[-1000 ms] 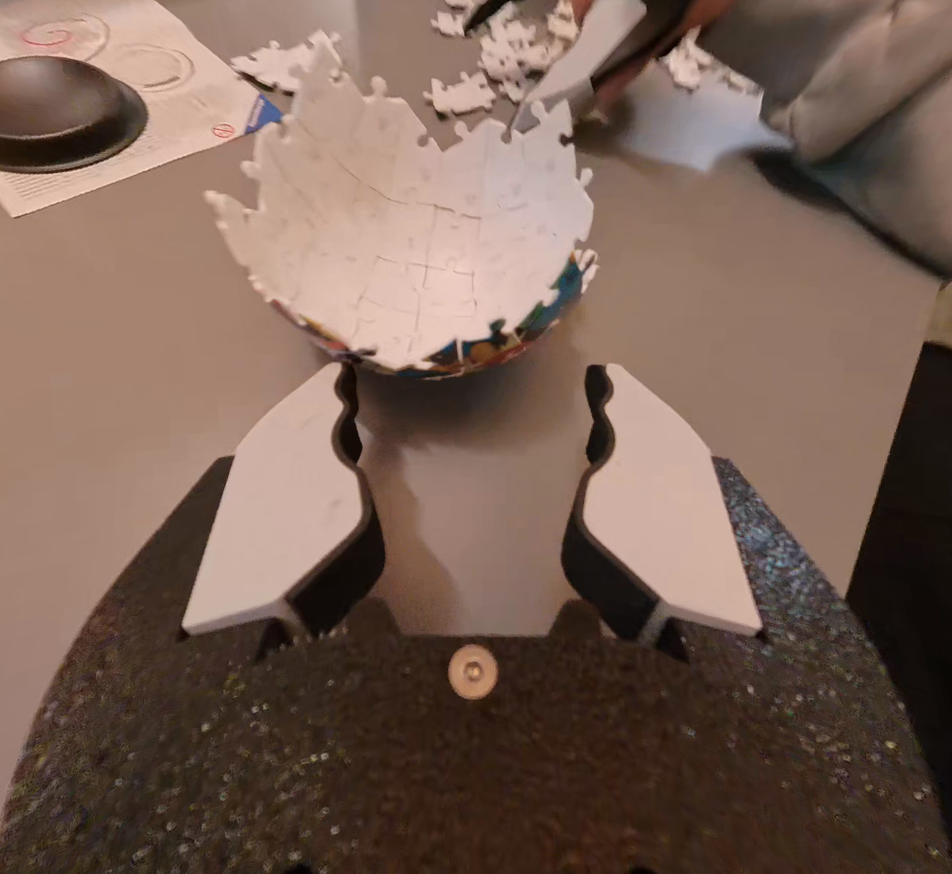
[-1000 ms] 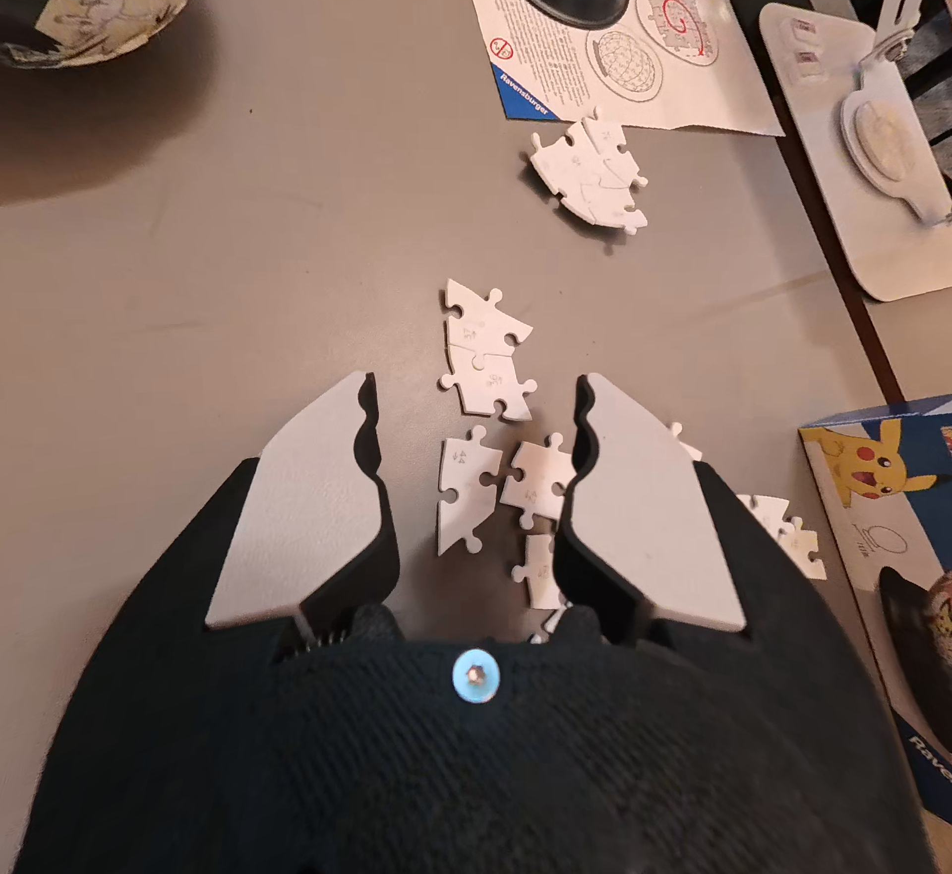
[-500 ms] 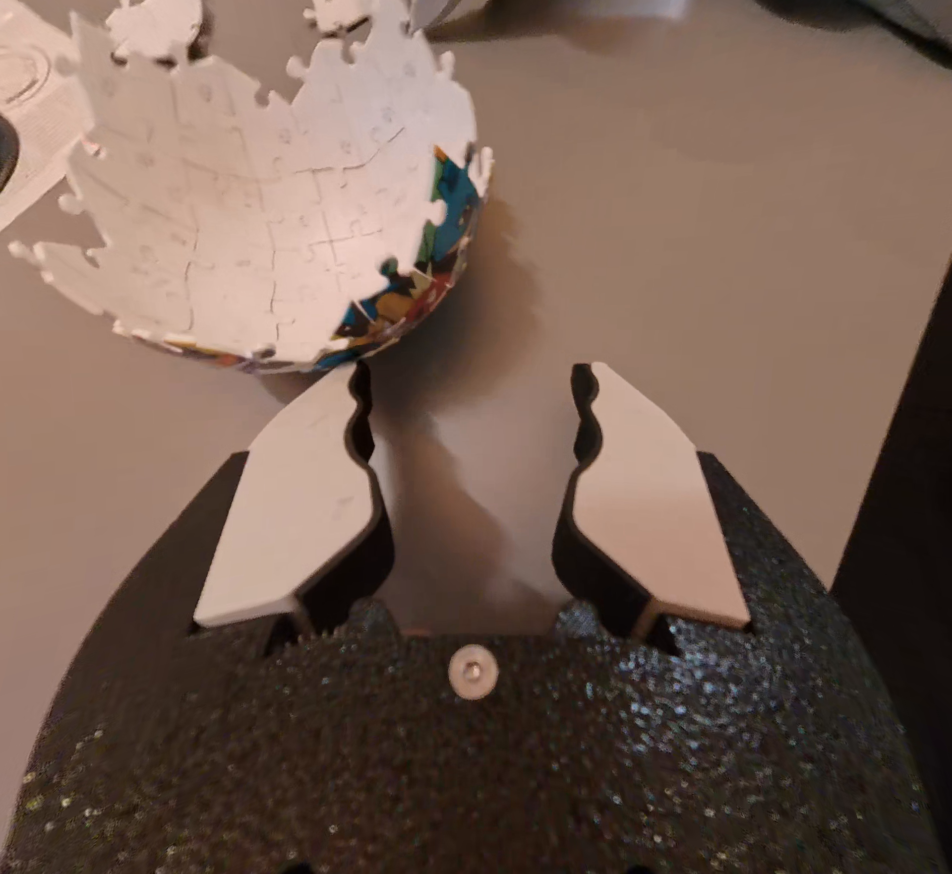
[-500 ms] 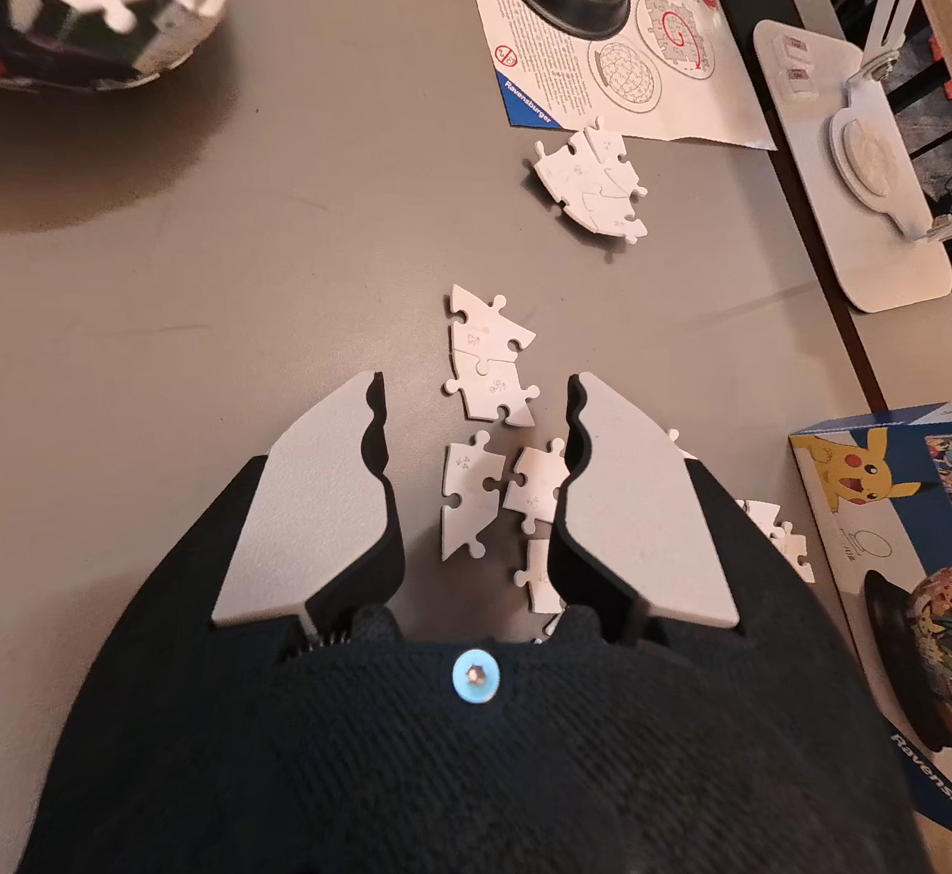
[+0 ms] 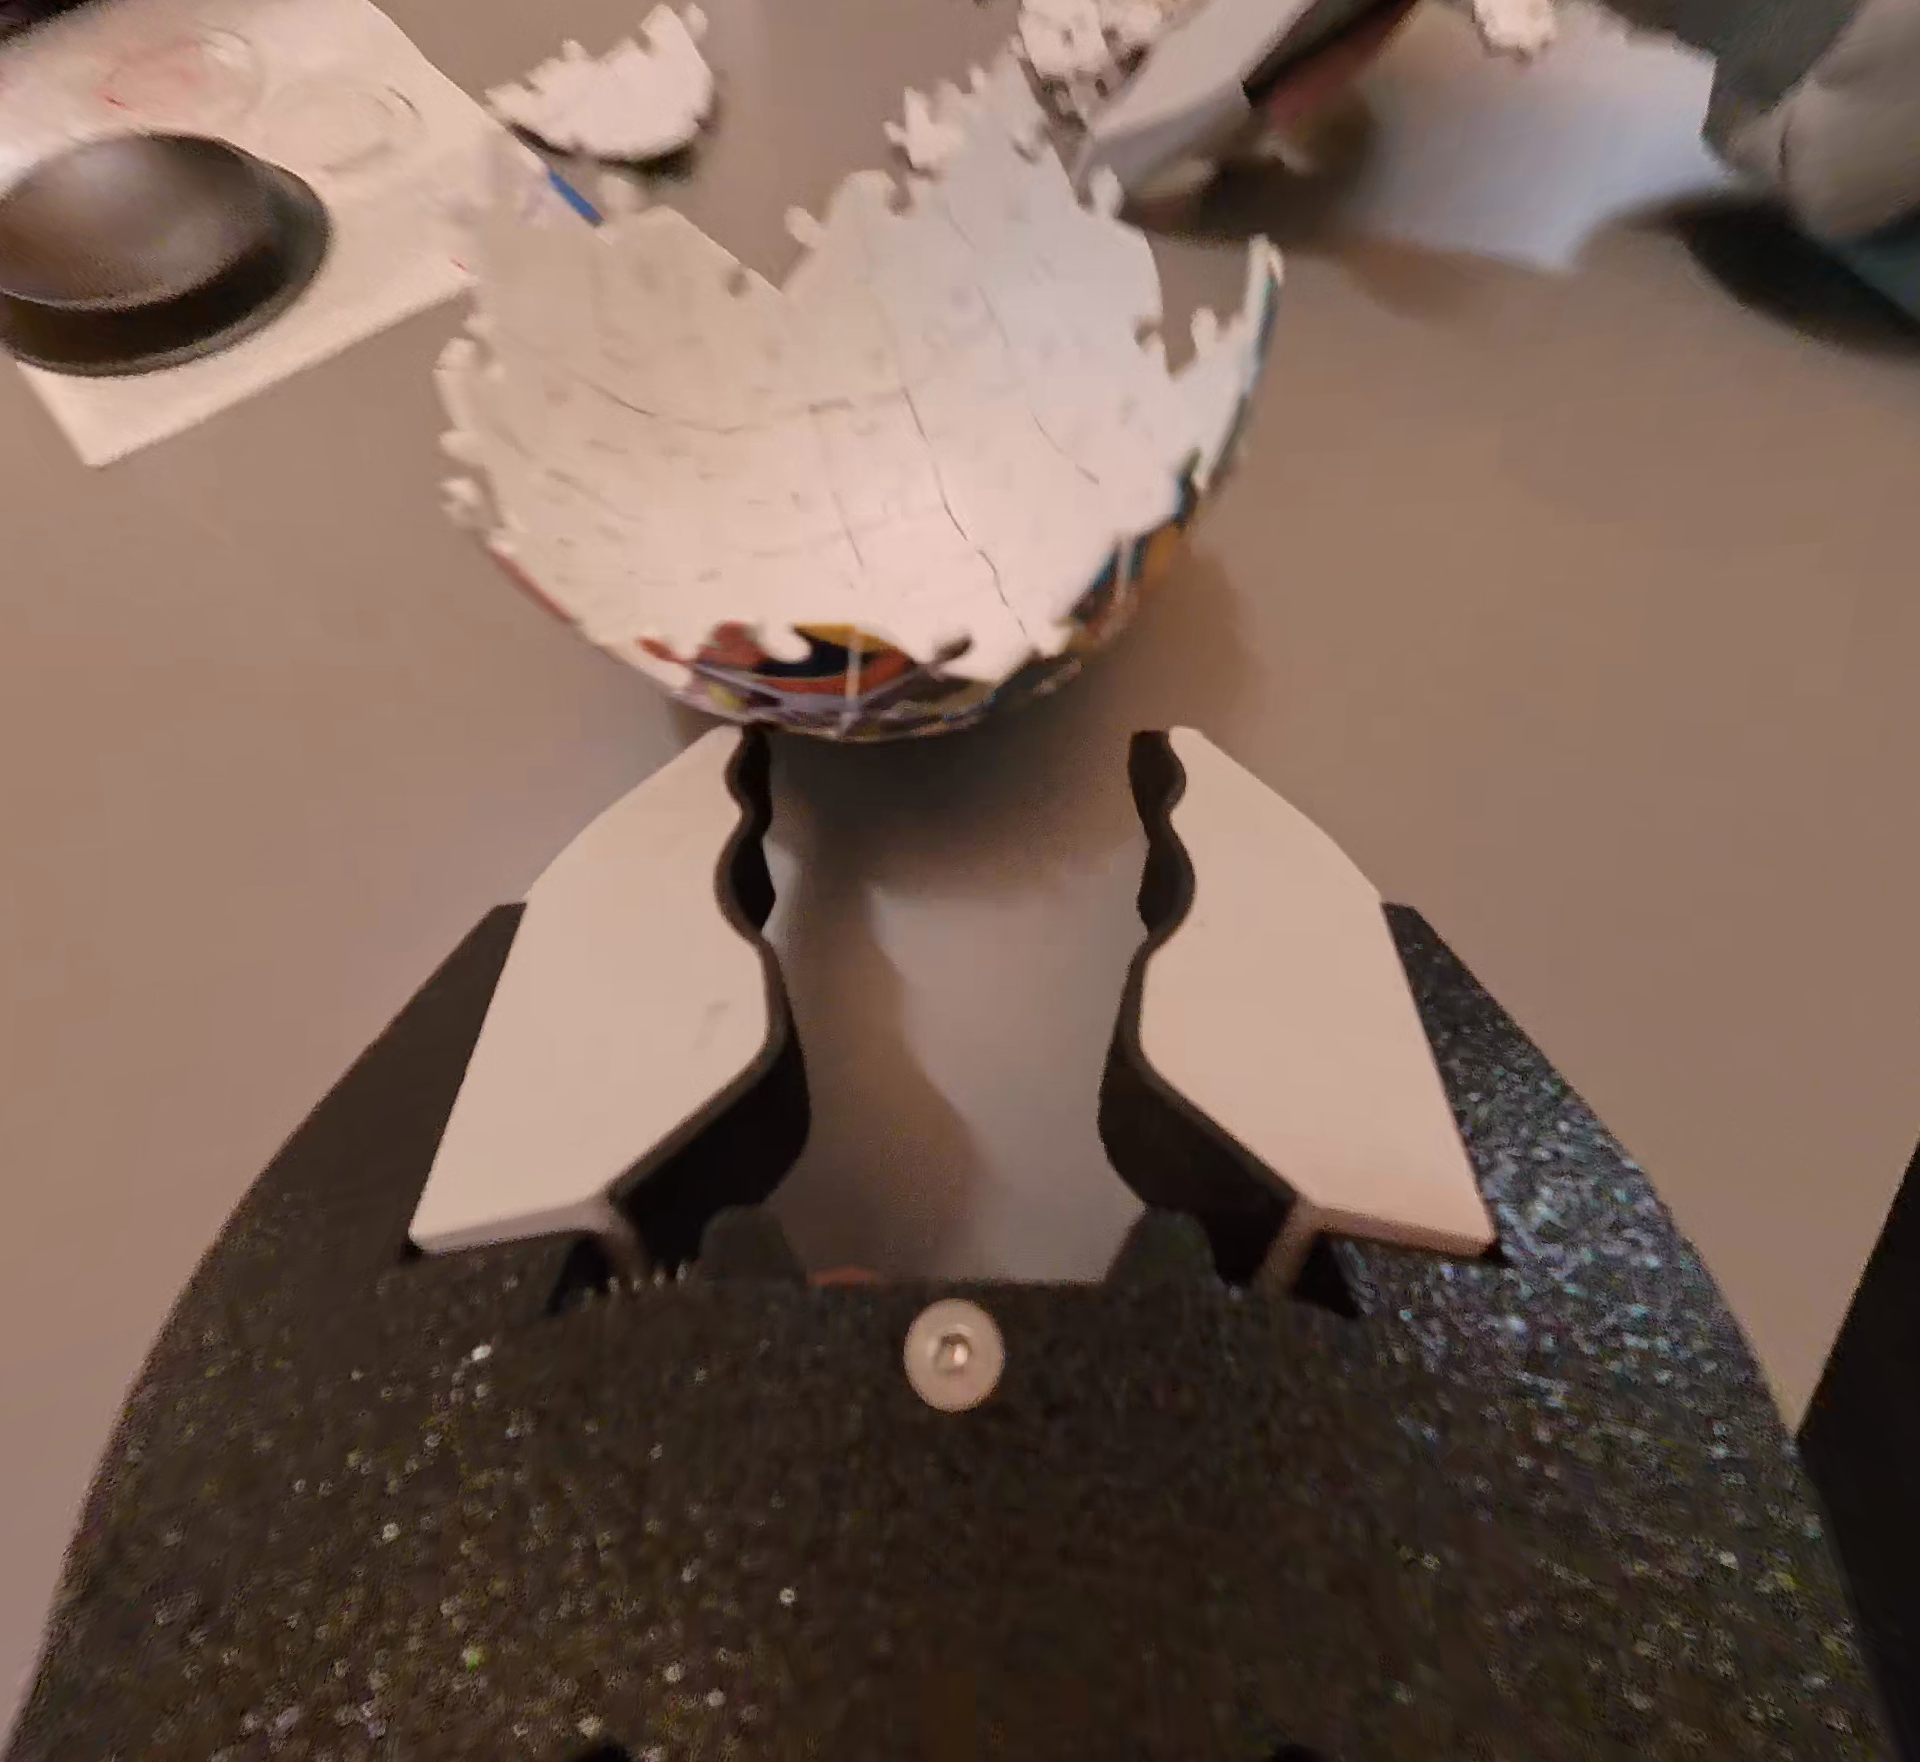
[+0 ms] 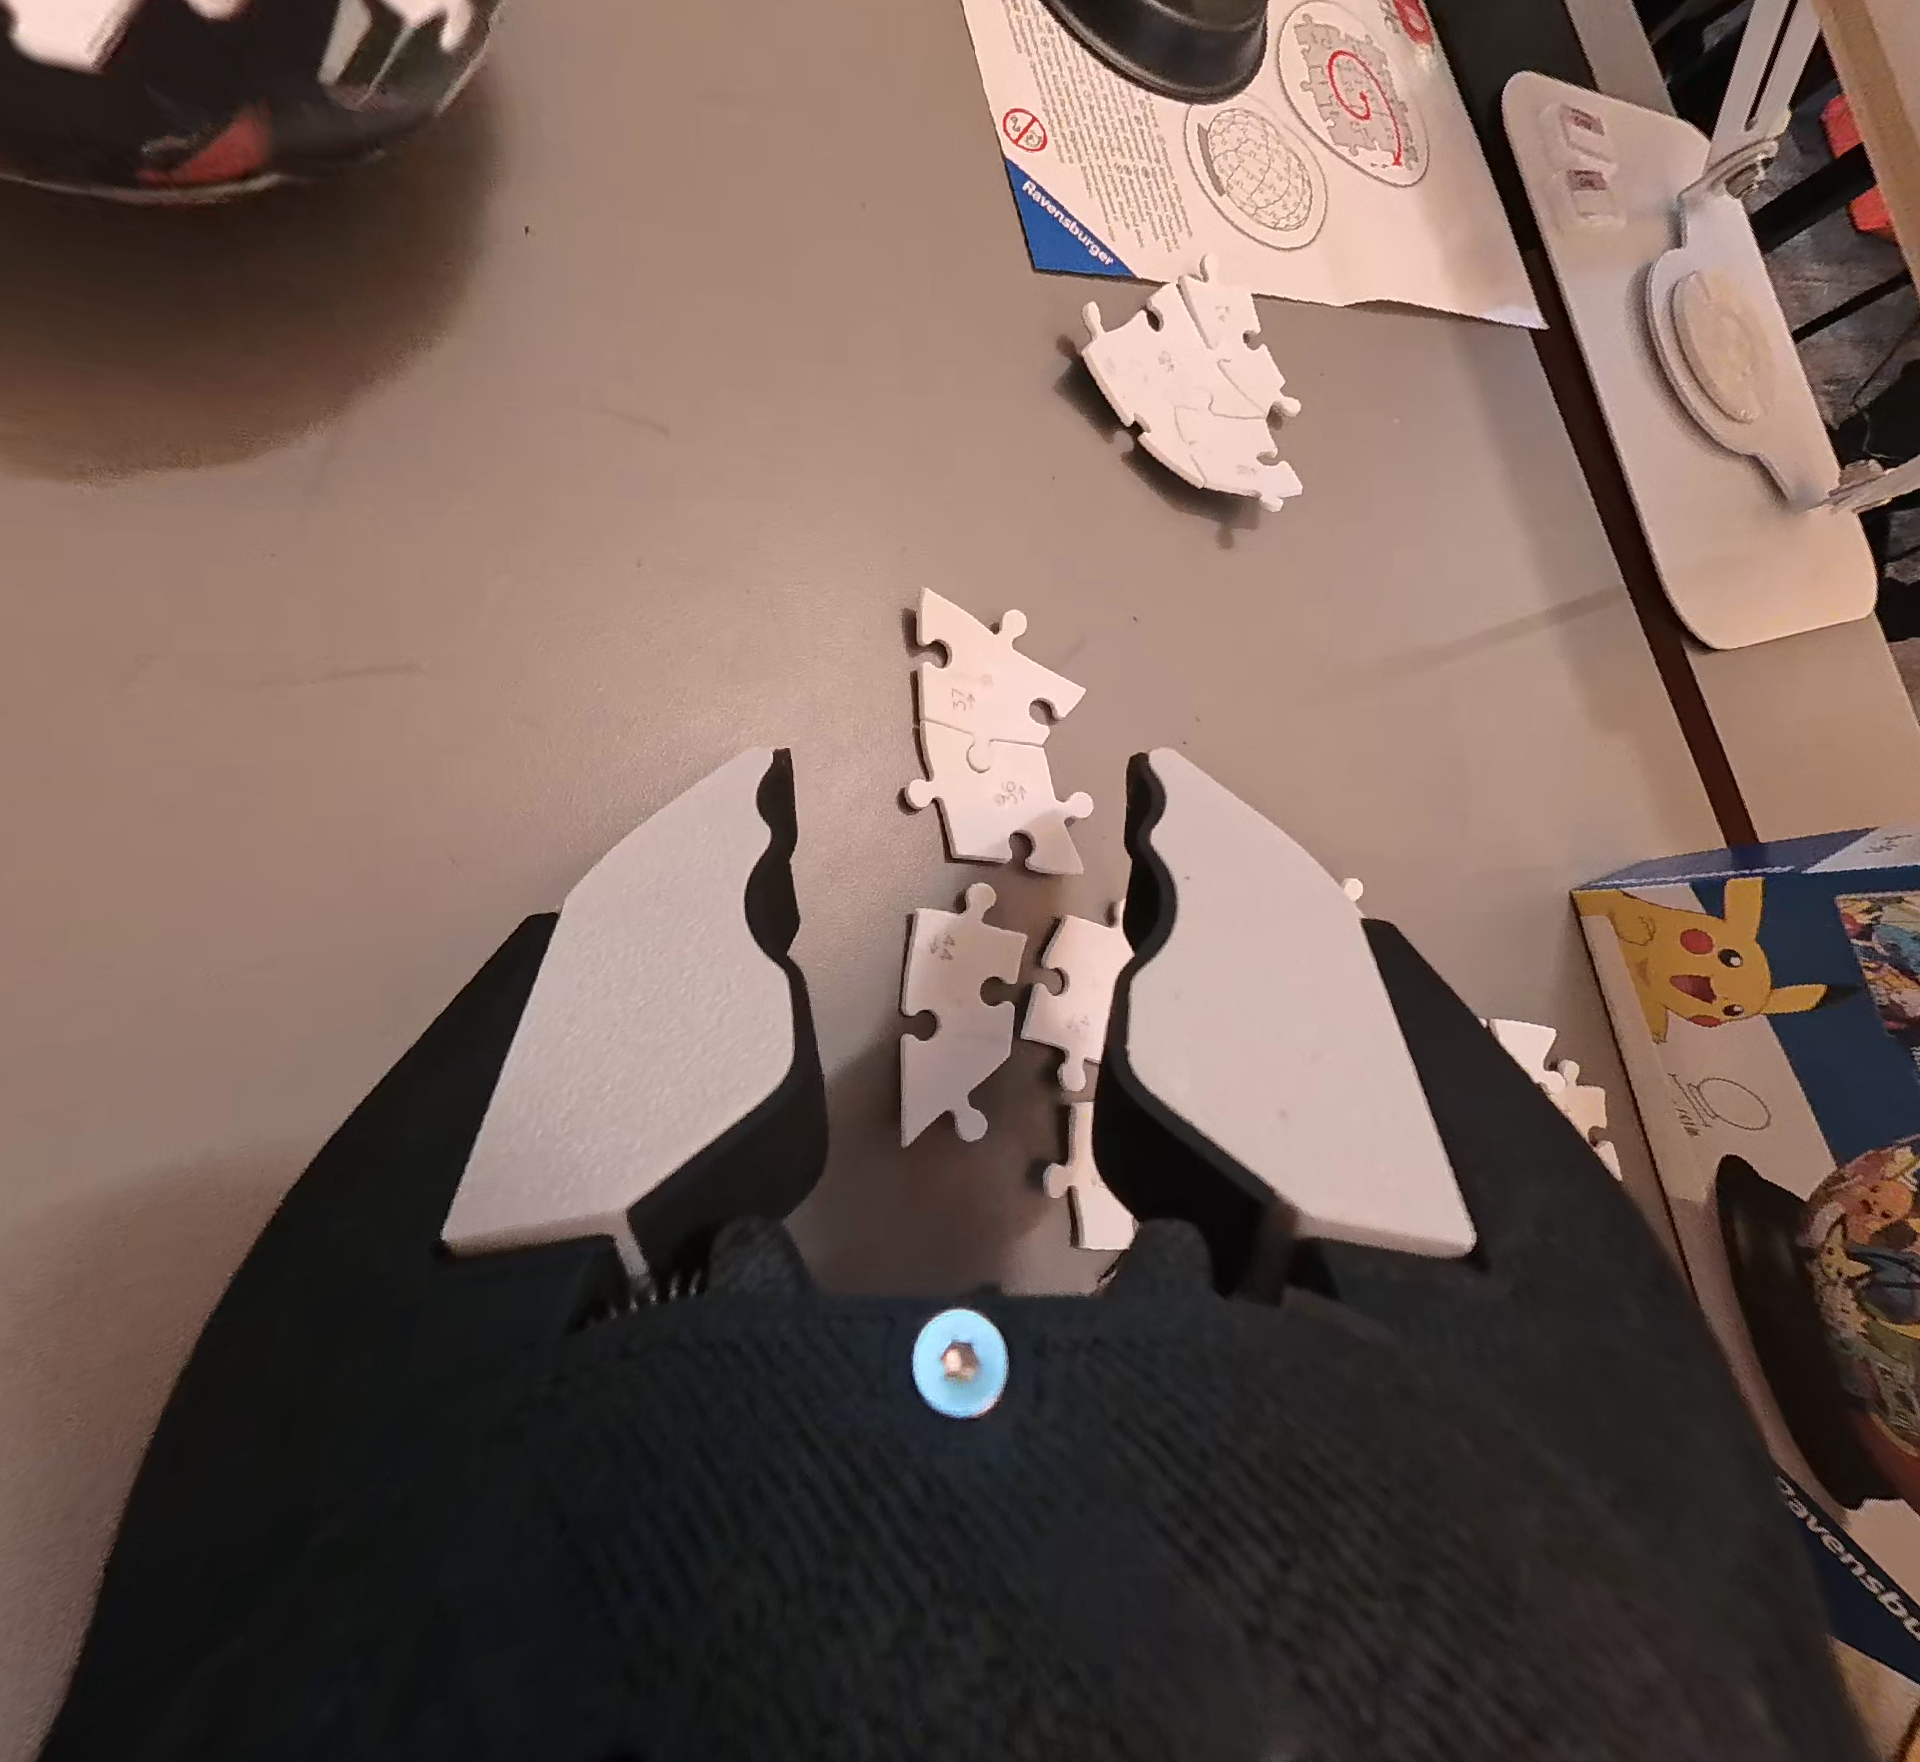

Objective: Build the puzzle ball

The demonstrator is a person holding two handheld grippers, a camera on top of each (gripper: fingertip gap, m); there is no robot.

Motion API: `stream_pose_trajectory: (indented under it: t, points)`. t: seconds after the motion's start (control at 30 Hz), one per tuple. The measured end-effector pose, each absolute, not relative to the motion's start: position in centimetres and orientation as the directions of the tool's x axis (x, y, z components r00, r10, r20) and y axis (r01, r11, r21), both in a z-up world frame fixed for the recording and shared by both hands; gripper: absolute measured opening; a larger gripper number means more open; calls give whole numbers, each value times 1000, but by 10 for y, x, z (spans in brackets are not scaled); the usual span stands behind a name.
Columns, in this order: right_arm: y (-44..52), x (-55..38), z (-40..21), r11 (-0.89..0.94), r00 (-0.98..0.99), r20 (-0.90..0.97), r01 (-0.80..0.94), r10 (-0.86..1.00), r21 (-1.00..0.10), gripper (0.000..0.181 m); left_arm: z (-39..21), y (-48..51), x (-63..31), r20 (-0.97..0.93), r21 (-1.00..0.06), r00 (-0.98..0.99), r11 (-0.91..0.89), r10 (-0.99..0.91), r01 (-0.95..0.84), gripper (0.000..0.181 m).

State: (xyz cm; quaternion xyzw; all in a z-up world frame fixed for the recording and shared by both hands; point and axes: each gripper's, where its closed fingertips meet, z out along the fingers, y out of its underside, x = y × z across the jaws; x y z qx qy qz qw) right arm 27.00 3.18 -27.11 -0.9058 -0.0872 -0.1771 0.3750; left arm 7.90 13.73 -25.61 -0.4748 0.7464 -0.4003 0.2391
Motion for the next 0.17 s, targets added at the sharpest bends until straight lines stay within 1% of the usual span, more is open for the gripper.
stream_pose_trajectory:
  t: [0.03, 0.17]
  points:
    - [32, 270, -271, -704, 921, 390, 294, 26, -647, 61, -251, 140, 82, 34, -846, -415, 195, -909, -496, 67]
    - [34, 268, -271, -706, 914, 405, 307, 30, -639, 58, -236, 146, 89, 94, -893, -379, 91, -921, -441, 64]
